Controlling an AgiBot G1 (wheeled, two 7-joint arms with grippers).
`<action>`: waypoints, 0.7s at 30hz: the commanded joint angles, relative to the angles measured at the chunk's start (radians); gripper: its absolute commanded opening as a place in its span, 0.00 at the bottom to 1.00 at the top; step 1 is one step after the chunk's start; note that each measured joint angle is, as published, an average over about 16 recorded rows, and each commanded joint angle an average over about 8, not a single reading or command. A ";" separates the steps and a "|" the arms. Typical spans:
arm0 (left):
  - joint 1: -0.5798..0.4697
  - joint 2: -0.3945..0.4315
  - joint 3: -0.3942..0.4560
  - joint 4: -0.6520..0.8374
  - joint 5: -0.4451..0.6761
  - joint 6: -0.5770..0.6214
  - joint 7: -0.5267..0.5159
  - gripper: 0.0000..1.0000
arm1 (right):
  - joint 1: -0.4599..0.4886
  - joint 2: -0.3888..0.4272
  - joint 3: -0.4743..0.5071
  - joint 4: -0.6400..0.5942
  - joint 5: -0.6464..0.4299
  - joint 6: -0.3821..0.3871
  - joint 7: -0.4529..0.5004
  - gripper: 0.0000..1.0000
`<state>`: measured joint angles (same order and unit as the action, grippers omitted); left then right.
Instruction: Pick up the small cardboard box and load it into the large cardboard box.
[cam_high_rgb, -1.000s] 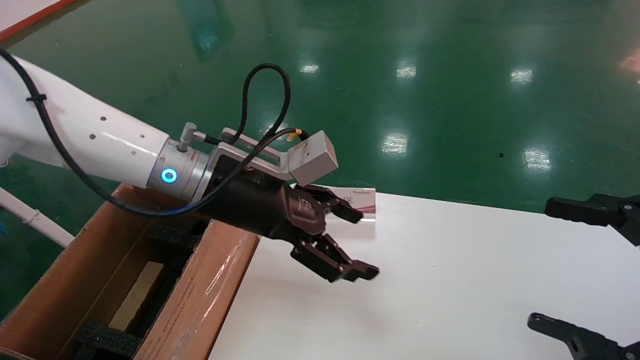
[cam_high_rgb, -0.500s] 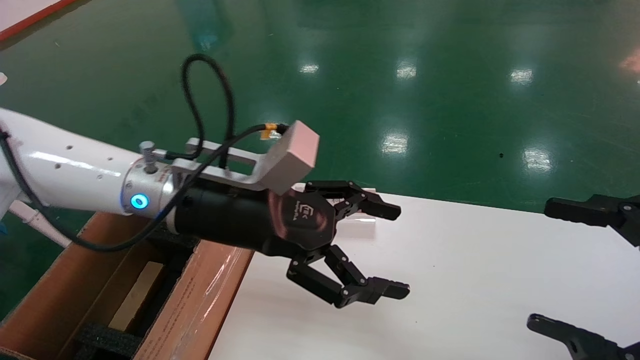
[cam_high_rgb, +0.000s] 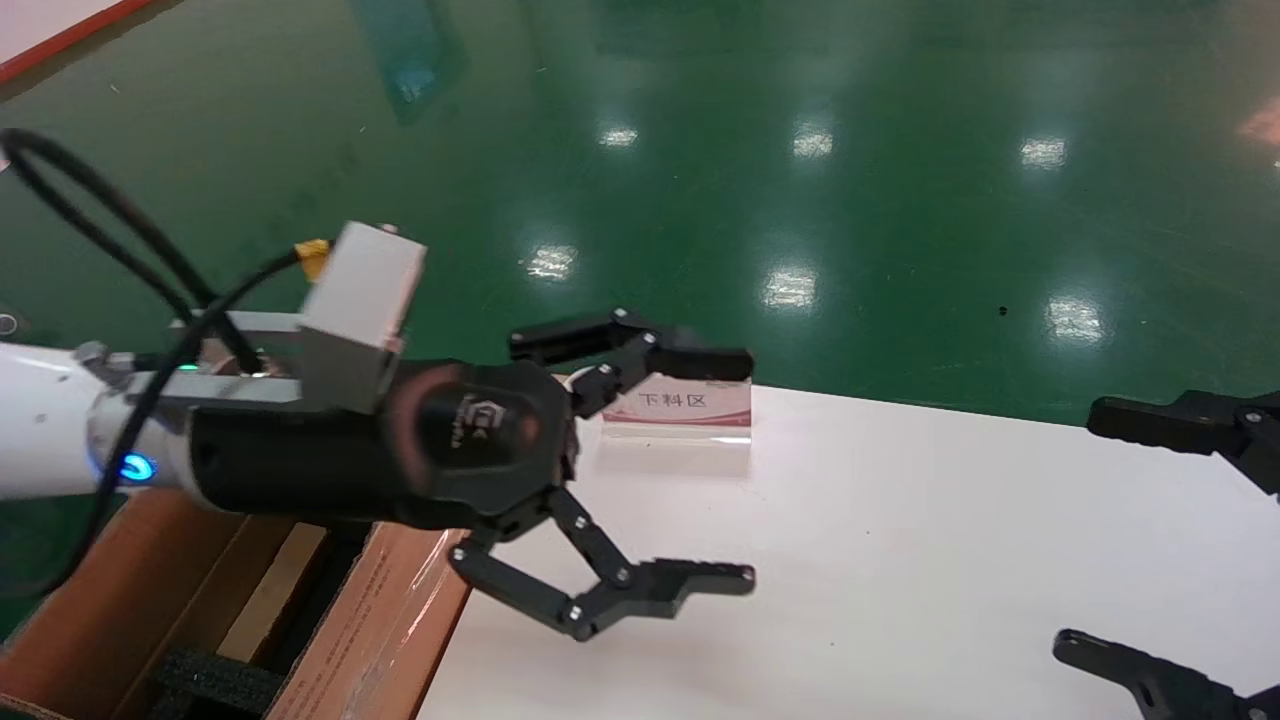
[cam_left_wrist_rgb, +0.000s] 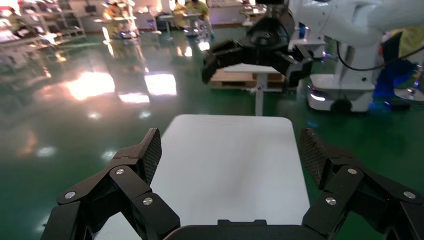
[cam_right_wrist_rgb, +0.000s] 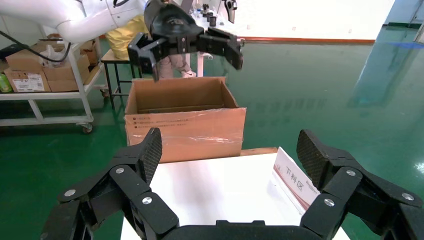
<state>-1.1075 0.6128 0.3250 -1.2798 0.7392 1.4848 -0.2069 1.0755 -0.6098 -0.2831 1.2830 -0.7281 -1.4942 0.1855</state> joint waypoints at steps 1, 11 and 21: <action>0.033 -0.002 -0.045 -0.004 -0.009 0.011 0.020 1.00 | 0.000 0.000 0.001 0.000 0.000 0.000 0.000 1.00; 0.036 -0.002 -0.051 -0.004 -0.011 0.012 0.020 1.00 | -0.001 -0.001 0.003 0.001 -0.002 -0.001 0.002 1.00; 0.042 -0.002 -0.058 -0.004 -0.012 0.013 0.021 1.00 | -0.001 -0.001 0.004 0.001 -0.002 -0.001 0.002 1.00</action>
<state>-1.0649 0.6110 0.2656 -1.2842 0.7267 1.4984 -0.1855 1.0744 -0.6109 -0.2793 1.2838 -0.7305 -1.4954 0.1876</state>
